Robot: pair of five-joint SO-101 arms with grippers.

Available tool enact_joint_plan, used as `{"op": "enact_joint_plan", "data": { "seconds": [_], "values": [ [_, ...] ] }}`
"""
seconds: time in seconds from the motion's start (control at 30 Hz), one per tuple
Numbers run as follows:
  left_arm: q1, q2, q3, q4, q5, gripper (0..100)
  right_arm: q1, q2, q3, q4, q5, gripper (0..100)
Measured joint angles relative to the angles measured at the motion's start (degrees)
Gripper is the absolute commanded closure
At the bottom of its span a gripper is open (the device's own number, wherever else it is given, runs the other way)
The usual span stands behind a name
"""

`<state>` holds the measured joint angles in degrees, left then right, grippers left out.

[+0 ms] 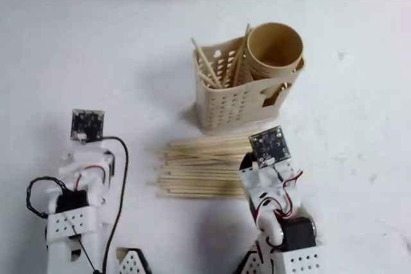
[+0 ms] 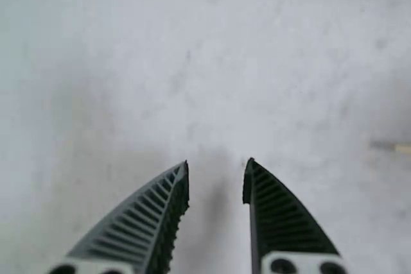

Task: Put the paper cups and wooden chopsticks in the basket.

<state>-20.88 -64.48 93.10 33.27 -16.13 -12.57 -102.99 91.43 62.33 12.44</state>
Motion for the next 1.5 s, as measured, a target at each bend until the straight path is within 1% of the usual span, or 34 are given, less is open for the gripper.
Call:
{"op": "enact_joint_plan", "data": {
  "seconds": [0.1,0.23,0.4,0.47,0.6,1.5],
  "values": [
    [0.00,-0.26,0.09,-0.35,0.00,84,0.35,0.00,3.78,0.00,0.00,97.7],
    [0.00,-0.35,0.18,-0.44,0.00,84,2.81,0.09,4.92,0.00,0.00,97.8],
    [0.00,-0.35,0.18,-0.44,0.00,84,5.89,0.09,4.92,5.10,0.00,97.7],
    [0.00,-0.35,0.18,-0.44,0.00,84,5.63,0.09,4.92,8.79,0.09,97.8],
    [0.00,-0.35,0.18,-0.44,0.00,84,5.63,0.09,4.92,10.11,0.09,97.8],
    [0.00,-0.35,0.18,-0.44,0.00,84,5.98,0.09,4.92,10.11,0.09,97.8]
  ]
}}
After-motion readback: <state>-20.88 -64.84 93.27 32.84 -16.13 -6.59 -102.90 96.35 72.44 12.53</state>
